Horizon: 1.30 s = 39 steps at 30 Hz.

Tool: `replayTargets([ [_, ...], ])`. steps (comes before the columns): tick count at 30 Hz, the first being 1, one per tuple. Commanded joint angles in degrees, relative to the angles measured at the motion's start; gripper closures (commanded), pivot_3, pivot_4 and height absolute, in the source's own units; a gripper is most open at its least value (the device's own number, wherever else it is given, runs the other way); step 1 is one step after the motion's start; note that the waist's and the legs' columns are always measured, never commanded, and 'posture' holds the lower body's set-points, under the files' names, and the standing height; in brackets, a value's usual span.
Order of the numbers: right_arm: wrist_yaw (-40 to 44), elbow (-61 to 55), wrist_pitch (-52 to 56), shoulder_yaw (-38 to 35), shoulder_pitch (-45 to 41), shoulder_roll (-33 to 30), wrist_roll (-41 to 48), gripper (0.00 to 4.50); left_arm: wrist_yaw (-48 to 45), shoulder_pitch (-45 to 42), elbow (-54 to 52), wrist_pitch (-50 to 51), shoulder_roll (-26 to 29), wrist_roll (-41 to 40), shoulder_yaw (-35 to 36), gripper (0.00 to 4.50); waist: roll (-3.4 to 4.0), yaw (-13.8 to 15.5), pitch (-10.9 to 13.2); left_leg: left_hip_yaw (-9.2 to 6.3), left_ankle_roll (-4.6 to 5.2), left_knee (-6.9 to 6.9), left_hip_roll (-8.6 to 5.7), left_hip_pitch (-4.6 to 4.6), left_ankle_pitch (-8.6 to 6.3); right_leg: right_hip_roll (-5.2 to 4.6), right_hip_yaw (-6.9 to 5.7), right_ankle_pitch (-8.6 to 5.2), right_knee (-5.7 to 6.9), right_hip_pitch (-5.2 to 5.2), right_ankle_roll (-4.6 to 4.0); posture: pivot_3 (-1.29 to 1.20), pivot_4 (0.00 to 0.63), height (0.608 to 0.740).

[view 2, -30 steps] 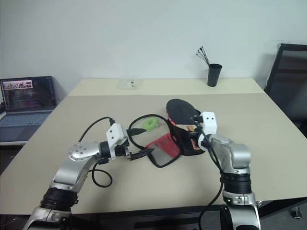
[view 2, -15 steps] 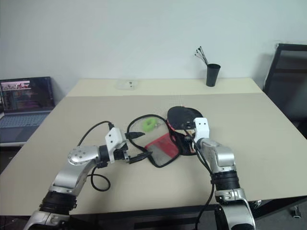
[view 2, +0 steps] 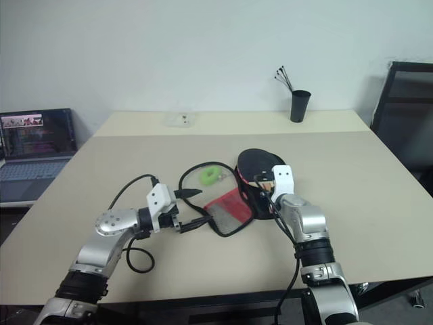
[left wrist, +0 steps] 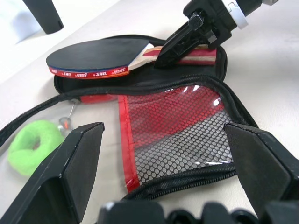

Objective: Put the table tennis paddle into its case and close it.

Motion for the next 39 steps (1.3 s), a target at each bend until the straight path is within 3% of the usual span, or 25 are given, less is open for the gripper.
replayTargets([
  [1,-2.23,-2.76,0.0,-1.69,-0.28,0.97,0.32,3.41,-0.29,-0.84,-0.33,-1.61,0.03,0.05,0.54,0.0,0.0,0.0,0.0,0.0,0.0,0.0,0.0,0.0,0.0,0.0,0.0,0.0,0.0,0.0,0.0,0.0,0.15,0.74],
  [11,-4.12,-4.82,0.58,-1.24,0.46,1.45,0.07,0.27,-0.01,-0.5,-0.98,-1.22,0.29,-0.1,0.77,0.0,0.0,0.0,0.0,0.0,0.0,0.0,0.02,0.01,0.0,0.0,0.01,0.0,0.0,0.0,0.0,0.0,0.15,0.74],
  [19,3.84,-19.92,7.38,0.53,3.25,-1.0,5.75,0.27,1.63,2.24,-2.31,2.18,2.53,-1.26,3.62,0.0,0.0,-0.1,0.0,0.0,0.0,-0.02,0.04,0.0,0.0,0.0,0.01,0.0,-0.01,-0.02,0.0,0.0,0.15,0.74],
  [25,14.65,-31.51,12.47,1.44,6.5,-12.14,11.52,0.27,1.99,4.39,-0.62,3.24,4.86,-0.89,5.79,0.0,-0.01,0.05,-0.01,0.0,0.02,-0.01,0.11,0.04,-0.01,0.0,-0.03,0.0,-0.02,0.01,0.0,0.0,0.15,0.74],
  [28,23.65,-36.64,14.94,1.64,7.43,-20.23,16.89,0.24,2.04,4.74,0.24,4.35,5.7,-0.63,6.34,0.59,-0.02,0.19,-0.01,0.0,0.02,0.0,0.06,0.05,-0.01,0.01,-0.04,0.0,-0.02,0.02,-0.01,0.0,0.15,0.74],
  [32,33.5,-40.62,14.2,1.57,8.63,-30.71,21.65,0.24,2.68,4.93,2.49,3.69,6.48,1.61,5.57,2.02,-0.07,0.22,-0.04,0.0,0.04,-0.01,0.05,0.06,-0.03,0.01,-0.03,0.0,-0.07,0.02,-0.01,0.0,0.15,0.74],
  [35,37.38,-40.72,13.05,1.18,9.12,-35.56,23.02,0.24,2.71,4.38,4.39,4.28,5.82,1.84,4.96,2.97,-0.07,0.17,-0.04,0.01,0.04,-0.01,0.1,0.1,-0.03,0.0,-0.01,0.0,-0.06,0.03,-0.01,0.0,0.15,0.74],
  [39,38.24,-40.3,11.79,1.4,9.28,-37.06,23.37,0.24,3.77,2.13,7.81,5.45,3.7,2.19,4.28,4.41,-0.08,0.24,-0.04,0.02,0.04,0.0,0.12,0.12,-0.03,0.0,-0.02,0.0,-0.05,0.04,-0.01,0.0,0.15,0.74],
])
